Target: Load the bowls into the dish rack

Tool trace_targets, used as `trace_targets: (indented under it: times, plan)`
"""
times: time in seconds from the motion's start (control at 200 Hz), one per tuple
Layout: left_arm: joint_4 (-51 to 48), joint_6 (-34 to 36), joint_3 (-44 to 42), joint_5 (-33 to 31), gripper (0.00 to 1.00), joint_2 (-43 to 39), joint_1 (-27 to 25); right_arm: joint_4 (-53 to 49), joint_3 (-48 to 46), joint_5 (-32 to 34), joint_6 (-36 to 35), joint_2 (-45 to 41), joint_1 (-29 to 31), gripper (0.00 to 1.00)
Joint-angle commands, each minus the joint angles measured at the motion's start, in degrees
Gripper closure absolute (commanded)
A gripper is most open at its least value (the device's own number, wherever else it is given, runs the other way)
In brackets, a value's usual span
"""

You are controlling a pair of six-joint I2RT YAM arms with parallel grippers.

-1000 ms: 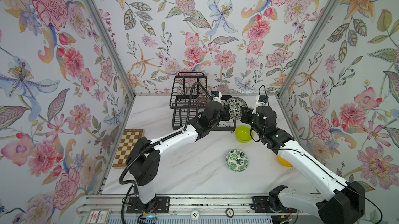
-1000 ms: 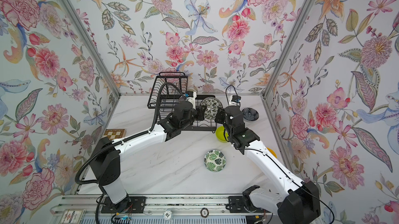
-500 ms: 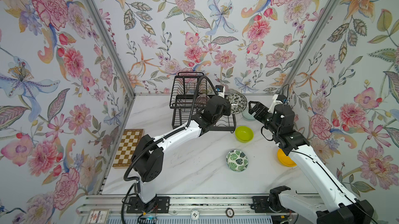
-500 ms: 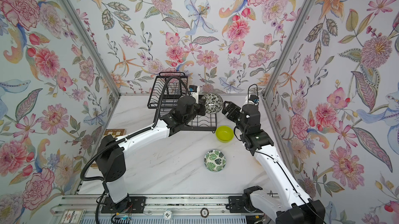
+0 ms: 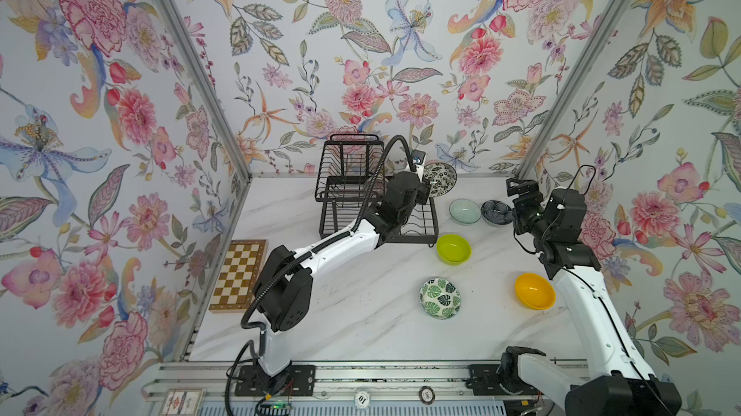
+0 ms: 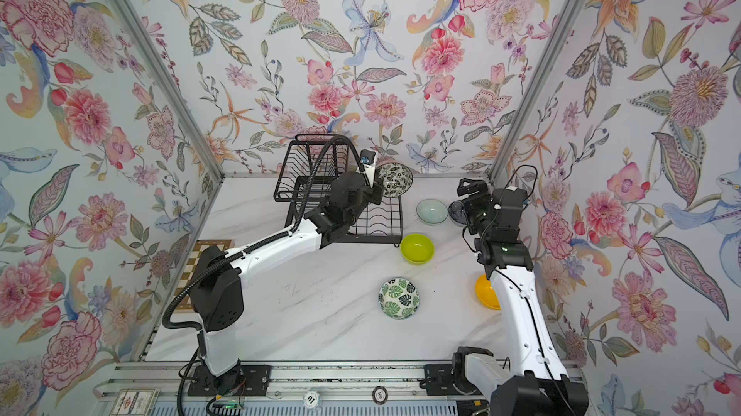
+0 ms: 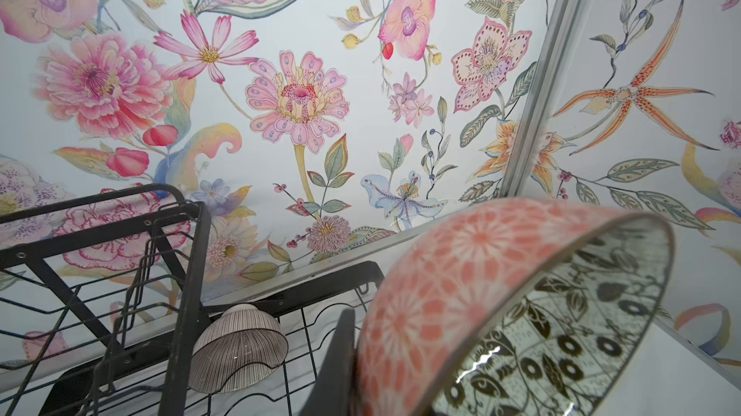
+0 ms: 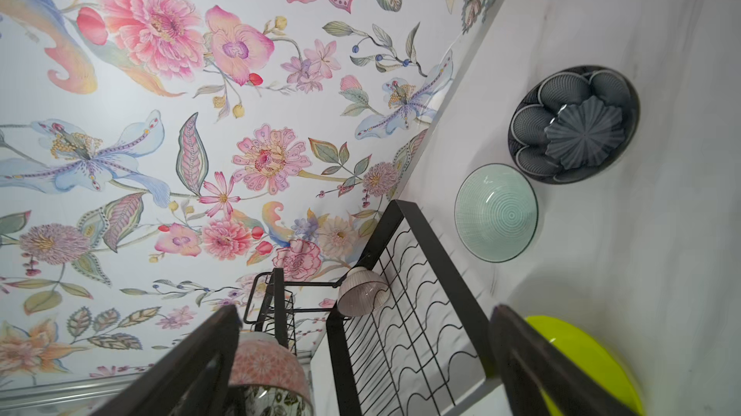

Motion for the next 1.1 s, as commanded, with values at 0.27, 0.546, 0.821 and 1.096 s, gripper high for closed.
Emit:
trace_targets:
  times: [0.27,0.546,0.821,1.096]
  plan:
    - [14.0,3.2,-2.3,-10.1,1.00,9.5,-3.9,11.9,-6.3,-1.1,25.7,0.4,5.4,0.01]
    - [13.6,1.4,-0.1,-8.0,1.00,13.0,-4.6,22.0,-11.6,3.9,37.1,1.6,11.3,0.02]
    - [17.6,3.4,-2.6,-10.0,1.00,12.5,-5.0,28.1,-12.9,6.8,43.8,5.1,15.1,0.09]
    - [22.0,5.3,-6.3,-8.9,1.00,10.4,-5.8,39.1,-12.2,4.5,48.8,13.0,17.0,0.23]
